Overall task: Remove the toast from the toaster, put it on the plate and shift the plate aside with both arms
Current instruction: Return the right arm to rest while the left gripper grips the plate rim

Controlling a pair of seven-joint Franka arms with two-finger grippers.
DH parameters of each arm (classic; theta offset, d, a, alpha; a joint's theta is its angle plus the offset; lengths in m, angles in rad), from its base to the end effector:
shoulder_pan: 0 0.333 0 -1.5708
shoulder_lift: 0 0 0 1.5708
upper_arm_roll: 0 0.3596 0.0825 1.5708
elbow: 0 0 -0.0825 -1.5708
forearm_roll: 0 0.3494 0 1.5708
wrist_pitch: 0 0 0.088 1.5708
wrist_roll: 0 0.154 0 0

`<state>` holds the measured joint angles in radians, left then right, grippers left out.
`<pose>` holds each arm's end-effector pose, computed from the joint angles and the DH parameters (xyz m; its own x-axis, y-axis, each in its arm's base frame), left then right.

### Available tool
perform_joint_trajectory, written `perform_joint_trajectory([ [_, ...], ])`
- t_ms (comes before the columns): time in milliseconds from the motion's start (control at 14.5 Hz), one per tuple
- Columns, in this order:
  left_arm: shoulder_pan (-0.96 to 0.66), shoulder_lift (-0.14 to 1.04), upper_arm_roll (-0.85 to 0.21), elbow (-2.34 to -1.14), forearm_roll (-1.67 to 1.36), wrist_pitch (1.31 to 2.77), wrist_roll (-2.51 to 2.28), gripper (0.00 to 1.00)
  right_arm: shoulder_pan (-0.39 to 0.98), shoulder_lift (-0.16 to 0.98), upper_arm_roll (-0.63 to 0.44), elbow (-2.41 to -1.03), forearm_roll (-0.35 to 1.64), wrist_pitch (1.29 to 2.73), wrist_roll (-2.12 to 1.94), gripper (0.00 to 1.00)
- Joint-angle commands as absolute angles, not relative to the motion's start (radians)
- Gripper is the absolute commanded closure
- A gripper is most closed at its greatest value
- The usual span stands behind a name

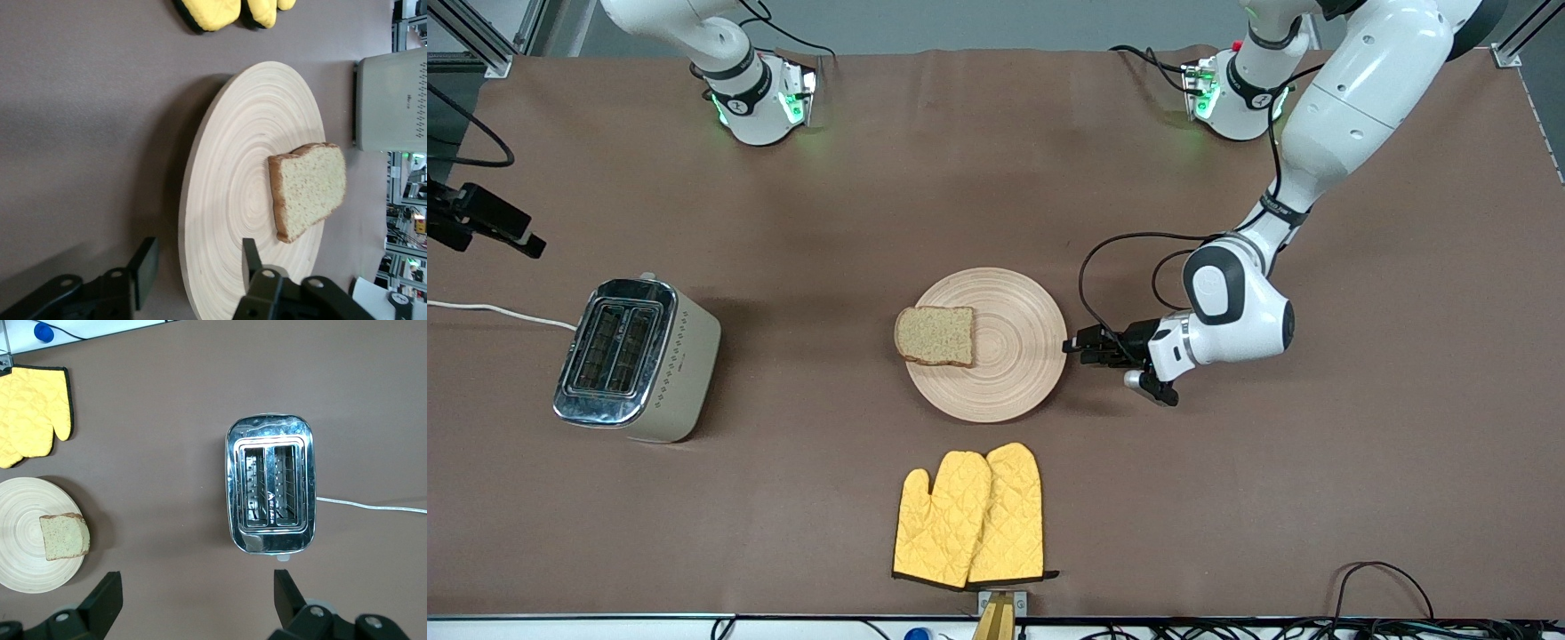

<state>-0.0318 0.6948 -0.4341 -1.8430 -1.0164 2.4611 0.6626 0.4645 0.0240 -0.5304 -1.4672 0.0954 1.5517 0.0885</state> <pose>0.5869 -0.2956 0.2055 0.9870 -0.1492 0.0606 -0.1422 -0.6317 0.7621 0.5290 -0.0161 0.6544 0.9870 -0.1507 0.0562 -0.1454 -0.9854 -0.0882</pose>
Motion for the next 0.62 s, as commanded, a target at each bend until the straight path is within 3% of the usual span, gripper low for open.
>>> perform_joint_trajectory([
  [0,-0.048,0.712,-0.443,-1.851,-1.045,2.526,0.681,0.48,0.466,0.044,-0.528,-1.448,0.075,1.539,0.084,0.00],
  [345,-0.066,0.741,-0.445,-1.852,-1.083,2.548,0.683,0.57,0.445,0.044,-0.500,-1.447,0.032,1.536,0.083,0.00],
  [552,-0.086,0.741,-0.445,-1.852,-1.130,2.548,0.684,0.63,0.217,0.041,-0.253,-1.448,0.026,1.529,0.084,0.00],
])
